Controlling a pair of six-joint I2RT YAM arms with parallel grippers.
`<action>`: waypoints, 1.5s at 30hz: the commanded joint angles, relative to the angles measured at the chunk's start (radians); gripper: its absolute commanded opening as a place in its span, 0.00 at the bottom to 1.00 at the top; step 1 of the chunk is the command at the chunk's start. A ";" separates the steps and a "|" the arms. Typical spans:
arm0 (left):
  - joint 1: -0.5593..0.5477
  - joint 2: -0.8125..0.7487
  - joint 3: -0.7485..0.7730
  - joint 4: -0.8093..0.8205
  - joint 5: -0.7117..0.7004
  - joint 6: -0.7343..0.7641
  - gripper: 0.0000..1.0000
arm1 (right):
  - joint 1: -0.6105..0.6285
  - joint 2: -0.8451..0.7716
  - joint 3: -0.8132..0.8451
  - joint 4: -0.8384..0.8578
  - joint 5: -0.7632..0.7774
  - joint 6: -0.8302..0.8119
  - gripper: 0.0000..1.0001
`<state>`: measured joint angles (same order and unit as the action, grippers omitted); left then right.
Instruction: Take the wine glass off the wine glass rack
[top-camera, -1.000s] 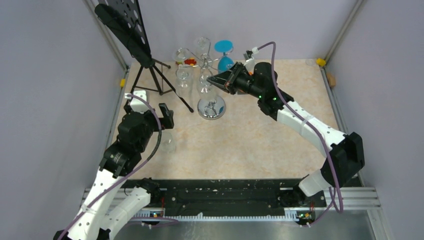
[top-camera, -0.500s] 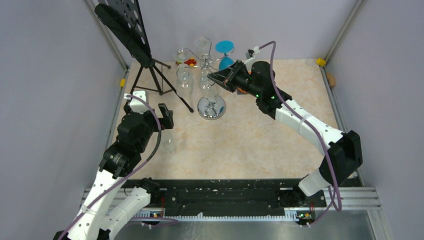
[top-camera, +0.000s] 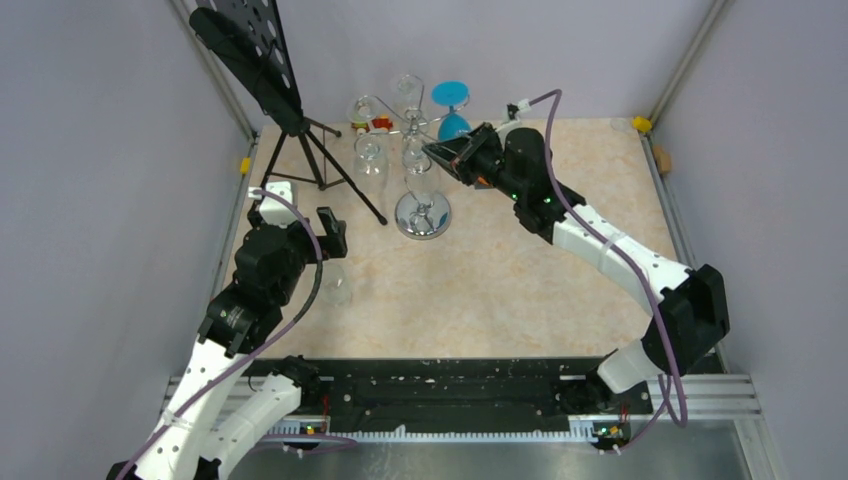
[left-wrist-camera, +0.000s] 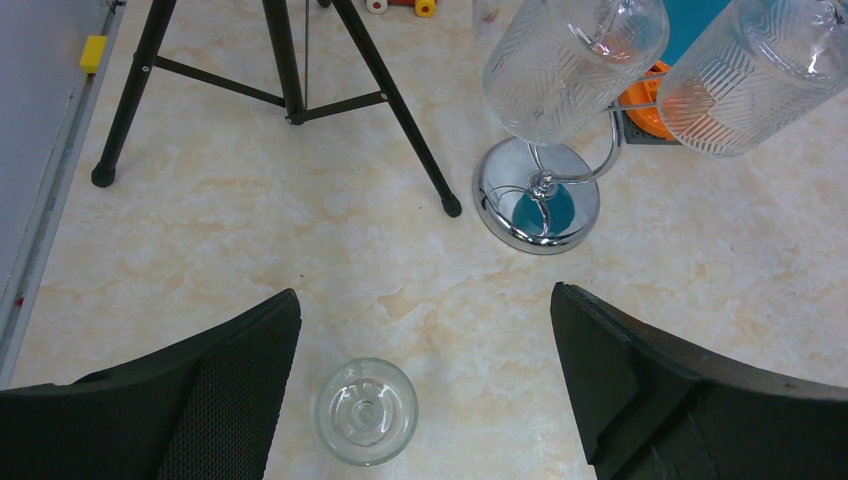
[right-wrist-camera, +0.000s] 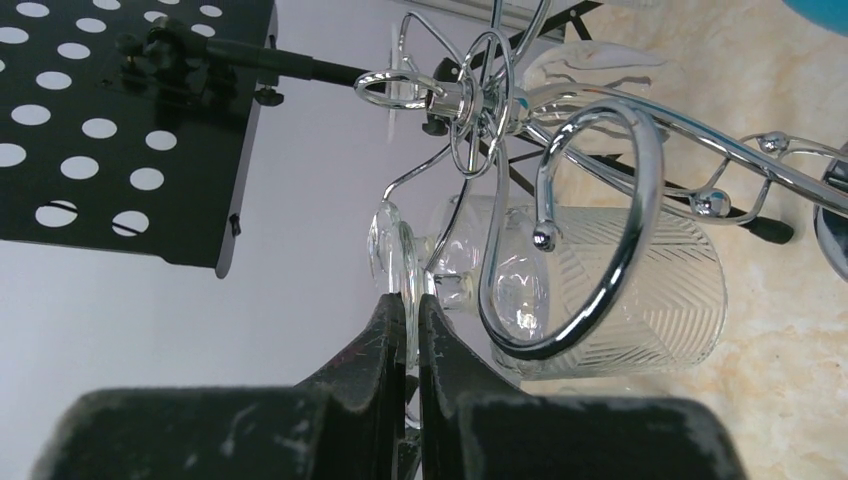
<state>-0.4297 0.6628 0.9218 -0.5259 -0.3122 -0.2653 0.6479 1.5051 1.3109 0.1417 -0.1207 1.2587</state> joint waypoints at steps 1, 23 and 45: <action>0.005 -0.011 -0.007 0.044 -0.006 0.011 0.98 | 0.009 -0.090 -0.022 0.105 0.086 0.015 0.00; 0.005 -0.024 -0.011 0.055 0.022 0.009 0.98 | 0.009 -0.244 -0.214 0.214 0.179 0.077 0.00; 0.005 0.033 -0.160 0.503 0.720 -0.447 0.96 | -0.019 -0.615 -0.640 0.551 -0.013 0.221 0.00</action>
<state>-0.4278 0.6682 0.8368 -0.2897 0.1490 -0.4835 0.6342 0.9638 0.6922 0.4339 -0.0429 1.4132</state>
